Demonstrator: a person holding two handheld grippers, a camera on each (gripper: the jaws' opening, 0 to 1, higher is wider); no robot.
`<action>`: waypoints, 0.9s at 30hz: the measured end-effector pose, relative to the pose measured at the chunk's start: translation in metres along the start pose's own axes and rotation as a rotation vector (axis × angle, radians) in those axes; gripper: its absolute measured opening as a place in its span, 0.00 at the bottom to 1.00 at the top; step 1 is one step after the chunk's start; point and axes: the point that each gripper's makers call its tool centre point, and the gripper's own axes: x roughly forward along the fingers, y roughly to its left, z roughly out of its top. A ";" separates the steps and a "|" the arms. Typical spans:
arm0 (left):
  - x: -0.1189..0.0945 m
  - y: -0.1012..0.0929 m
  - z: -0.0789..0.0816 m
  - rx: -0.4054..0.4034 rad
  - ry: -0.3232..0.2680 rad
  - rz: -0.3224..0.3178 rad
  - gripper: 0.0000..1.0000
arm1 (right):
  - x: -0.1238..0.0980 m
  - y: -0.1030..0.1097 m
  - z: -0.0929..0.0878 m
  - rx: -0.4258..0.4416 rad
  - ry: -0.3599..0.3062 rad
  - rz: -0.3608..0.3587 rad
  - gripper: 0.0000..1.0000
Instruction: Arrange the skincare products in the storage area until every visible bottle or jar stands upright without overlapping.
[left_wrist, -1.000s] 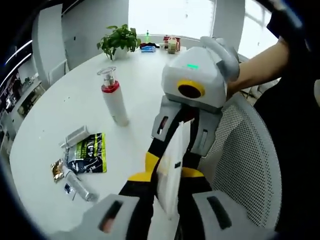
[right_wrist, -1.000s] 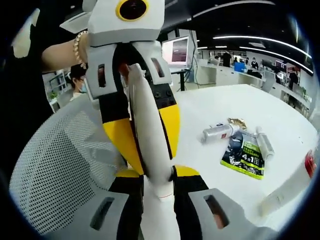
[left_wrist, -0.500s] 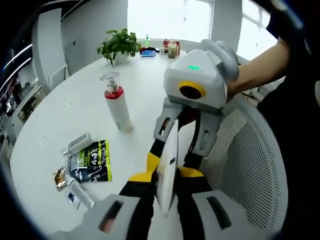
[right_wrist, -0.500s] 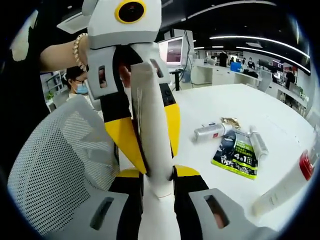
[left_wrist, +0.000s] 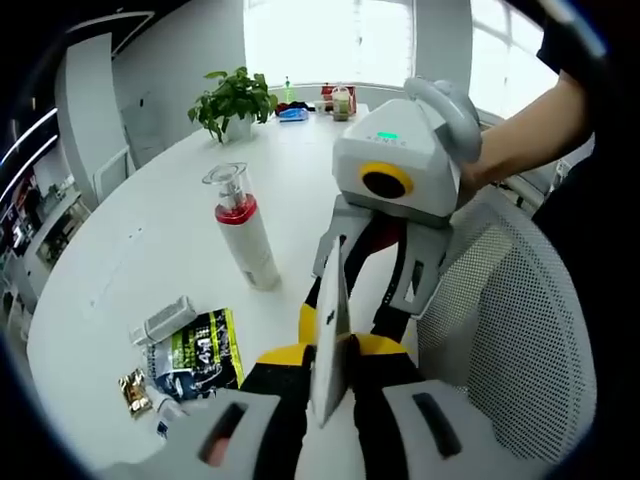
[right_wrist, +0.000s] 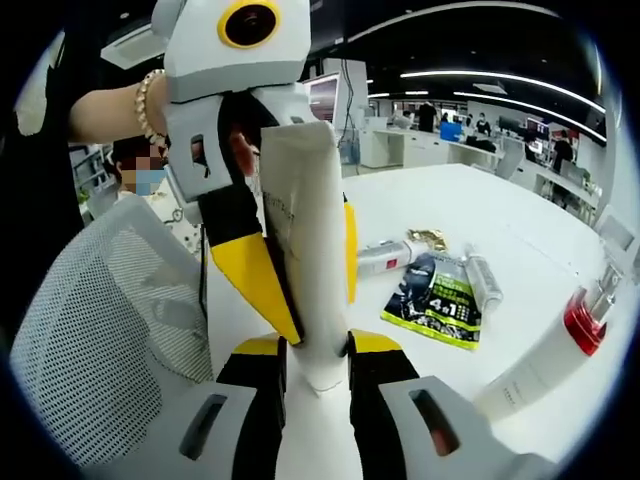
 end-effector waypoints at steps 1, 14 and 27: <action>0.002 0.003 0.002 0.004 -0.002 0.001 0.15 | -0.002 -0.004 -0.002 0.009 -0.001 -0.012 0.23; 0.018 0.031 0.020 0.069 -0.027 0.007 0.15 | -0.033 -0.039 -0.022 0.109 -0.011 -0.148 0.30; 0.040 0.062 0.044 0.151 -0.050 0.027 0.15 | -0.056 -0.032 -0.048 0.193 0.012 -0.207 0.41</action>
